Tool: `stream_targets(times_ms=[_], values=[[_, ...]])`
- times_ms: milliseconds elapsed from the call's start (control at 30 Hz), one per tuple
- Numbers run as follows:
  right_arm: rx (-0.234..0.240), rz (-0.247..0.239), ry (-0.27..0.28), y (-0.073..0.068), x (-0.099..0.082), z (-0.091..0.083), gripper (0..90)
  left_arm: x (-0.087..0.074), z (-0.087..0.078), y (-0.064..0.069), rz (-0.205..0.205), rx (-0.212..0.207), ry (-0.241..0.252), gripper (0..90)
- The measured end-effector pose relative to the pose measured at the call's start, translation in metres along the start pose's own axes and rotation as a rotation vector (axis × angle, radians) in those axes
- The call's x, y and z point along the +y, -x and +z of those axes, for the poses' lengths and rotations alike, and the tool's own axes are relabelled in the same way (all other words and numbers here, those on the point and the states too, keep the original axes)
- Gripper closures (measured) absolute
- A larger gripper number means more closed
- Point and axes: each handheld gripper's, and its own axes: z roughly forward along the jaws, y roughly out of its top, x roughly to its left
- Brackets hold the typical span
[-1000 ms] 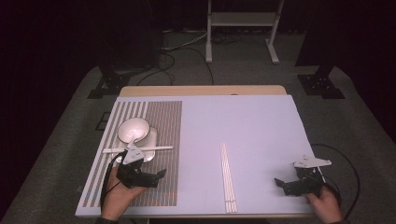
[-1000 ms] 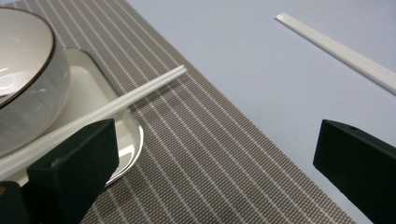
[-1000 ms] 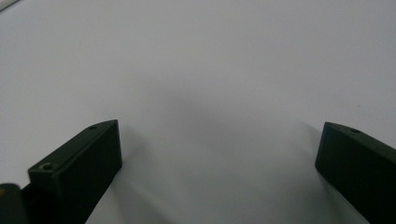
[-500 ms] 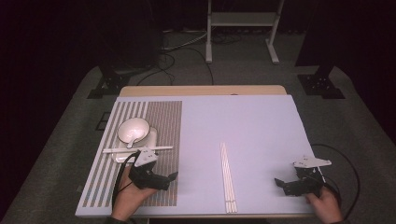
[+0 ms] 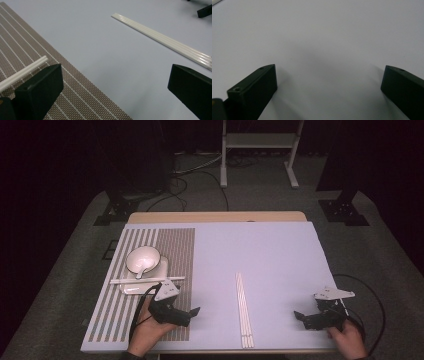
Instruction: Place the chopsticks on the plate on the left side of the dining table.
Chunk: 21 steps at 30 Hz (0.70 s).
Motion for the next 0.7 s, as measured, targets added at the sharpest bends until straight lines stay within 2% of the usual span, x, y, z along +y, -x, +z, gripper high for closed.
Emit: stream_targets(times_ms=[233,333,567,700], values=[[0.000,0.001,0.000,0.000,0.000,0.000,0.0,-0.003,0.011,0.004,0.018,-0.013,-0.033,0.0],[0.000,0.001,0.000,0.000,0.000,0.000,0.0,-0.004,0.017,0.007,0.048,-0.008,-0.067,0.0],[0.000,0.000,0.000,0.000,0.000,0.000,0.0,-0.007,0.026,0.010,0.056,-0.023,-0.083,0.0],[0.000,0.002,-0.001,0.000,0.000,0.000,0.0,-0.009,0.031,0.011,0.065,-0.018,-0.105,0.0]])
